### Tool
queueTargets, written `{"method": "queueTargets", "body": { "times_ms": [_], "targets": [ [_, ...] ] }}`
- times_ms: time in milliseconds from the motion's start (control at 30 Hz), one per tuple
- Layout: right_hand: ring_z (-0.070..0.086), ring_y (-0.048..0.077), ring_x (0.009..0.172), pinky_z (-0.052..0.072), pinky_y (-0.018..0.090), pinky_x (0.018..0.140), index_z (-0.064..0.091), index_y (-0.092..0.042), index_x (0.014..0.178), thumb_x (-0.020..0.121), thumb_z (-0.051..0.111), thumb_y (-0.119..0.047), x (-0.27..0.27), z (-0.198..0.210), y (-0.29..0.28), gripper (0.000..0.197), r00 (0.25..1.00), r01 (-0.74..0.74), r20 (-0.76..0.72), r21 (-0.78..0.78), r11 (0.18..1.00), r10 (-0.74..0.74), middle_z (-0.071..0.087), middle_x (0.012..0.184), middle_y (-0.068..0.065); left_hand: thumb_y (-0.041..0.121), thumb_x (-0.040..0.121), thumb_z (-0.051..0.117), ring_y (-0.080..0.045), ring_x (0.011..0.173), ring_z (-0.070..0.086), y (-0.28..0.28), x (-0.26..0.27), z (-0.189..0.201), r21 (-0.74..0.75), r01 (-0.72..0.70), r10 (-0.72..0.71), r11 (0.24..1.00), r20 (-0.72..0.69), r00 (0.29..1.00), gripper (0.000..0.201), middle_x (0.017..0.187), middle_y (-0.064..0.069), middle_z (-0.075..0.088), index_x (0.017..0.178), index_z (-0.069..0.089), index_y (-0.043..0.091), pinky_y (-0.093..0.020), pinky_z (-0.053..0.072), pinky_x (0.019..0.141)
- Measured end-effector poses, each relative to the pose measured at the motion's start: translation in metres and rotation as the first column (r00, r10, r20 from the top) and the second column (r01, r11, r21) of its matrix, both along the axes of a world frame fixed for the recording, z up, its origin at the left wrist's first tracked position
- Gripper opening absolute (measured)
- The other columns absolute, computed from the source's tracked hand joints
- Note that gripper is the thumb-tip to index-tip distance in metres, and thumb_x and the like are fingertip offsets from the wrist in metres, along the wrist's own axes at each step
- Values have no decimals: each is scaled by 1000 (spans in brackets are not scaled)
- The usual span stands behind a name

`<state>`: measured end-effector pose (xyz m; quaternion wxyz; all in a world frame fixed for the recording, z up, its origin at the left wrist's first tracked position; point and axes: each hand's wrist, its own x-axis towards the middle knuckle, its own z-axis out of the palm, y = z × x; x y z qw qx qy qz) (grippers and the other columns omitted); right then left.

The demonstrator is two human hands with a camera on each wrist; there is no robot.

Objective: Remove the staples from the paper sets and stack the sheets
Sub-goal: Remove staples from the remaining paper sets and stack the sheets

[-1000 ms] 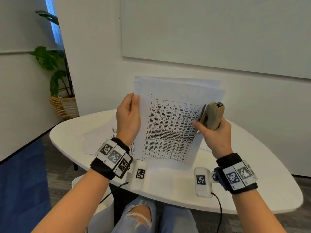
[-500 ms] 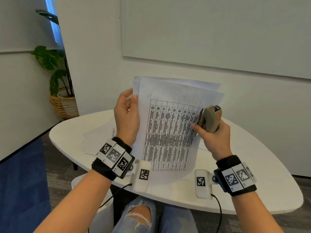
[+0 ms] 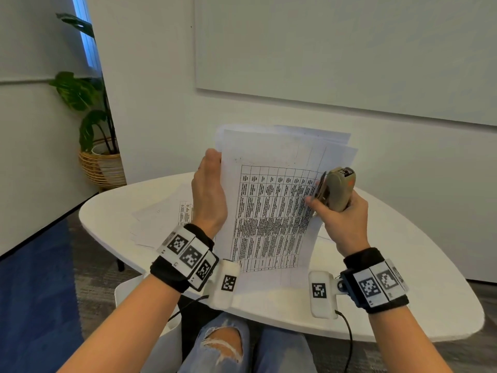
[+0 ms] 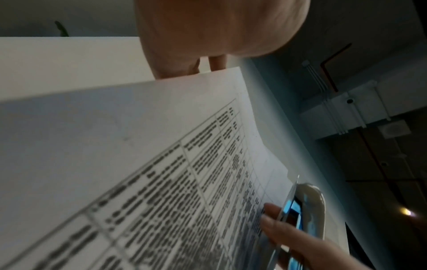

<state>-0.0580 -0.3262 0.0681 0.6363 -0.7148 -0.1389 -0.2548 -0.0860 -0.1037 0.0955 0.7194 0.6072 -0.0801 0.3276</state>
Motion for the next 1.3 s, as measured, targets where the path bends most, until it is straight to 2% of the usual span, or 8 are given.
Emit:
{"method": "queueTargets", "body": {
  "times_ms": [167,333,600,733,867,967,1067,1300],
  "targets": [
    [65,14,82,54,29,77,65,-25,88,71,80,-7,-2,2,-1,29,1000,1,-9,13,1000,-1,69,86,-6,50,77,71,-8,108,57,-1,-3,-4,273,-109,102,956,40,994,35,103,3,58,87,69,17,-21,50,89],
    [63,-1,74,53,25,73,63,-25,90,73,78,-5,-5,2,-4,30,999,-20,-32,-34,999,19,68,86,-7,26,91,62,-7,85,63,4,-1,0,223,-152,147,963,37,988,9,95,3,66,96,56,28,-29,55,77],
    [62,15,78,54,26,74,64,-14,92,71,80,-7,-11,-1,-3,27,1000,-17,-2,-40,999,17,68,86,0,14,71,83,19,98,53,-7,-4,2,150,-107,104,983,25,994,82,113,22,49,133,29,21,-1,43,79],
    [60,5,74,53,18,68,63,-8,95,71,80,-7,-10,10,-4,30,995,55,77,23,998,-56,66,83,-3,15,61,89,9,100,57,-7,1,18,179,-130,116,975,86,990,85,113,13,56,128,37,18,-7,46,81],
    [61,-4,71,50,13,67,63,-15,94,72,78,-2,-9,10,-10,29,999,27,40,13,1000,-27,66,84,-5,31,52,92,4,102,56,-3,12,20,289,-36,72,957,-115,991,97,117,11,57,130,37,17,-19,47,94],
    [64,13,84,53,29,74,63,-12,102,70,81,-8,-5,-7,-12,37,998,34,-56,-58,998,-38,67,93,5,31,55,90,-4,108,49,-8,16,-6,402,69,59,913,-297,953,100,119,13,50,137,34,16,-17,34,97],
    [62,30,92,55,40,78,60,-25,95,68,83,-20,-3,-22,-8,36,992,84,-86,-109,990,-94,64,101,15,33,56,89,-7,105,58,-13,23,-36,405,110,29,908,-323,946,86,114,10,60,130,46,17,-29,48,97],
    [56,27,80,48,31,69,55,-18,90,69,83,-13,-5,-13,-6,35,984,176,-8,-142,974,-179,60,95,19,28,72,80,-7,93,65,-21,26,-38,352,74,25,933,-270,962,50,103,8,66,116,56,22,-18,51,76]
  ]
}}
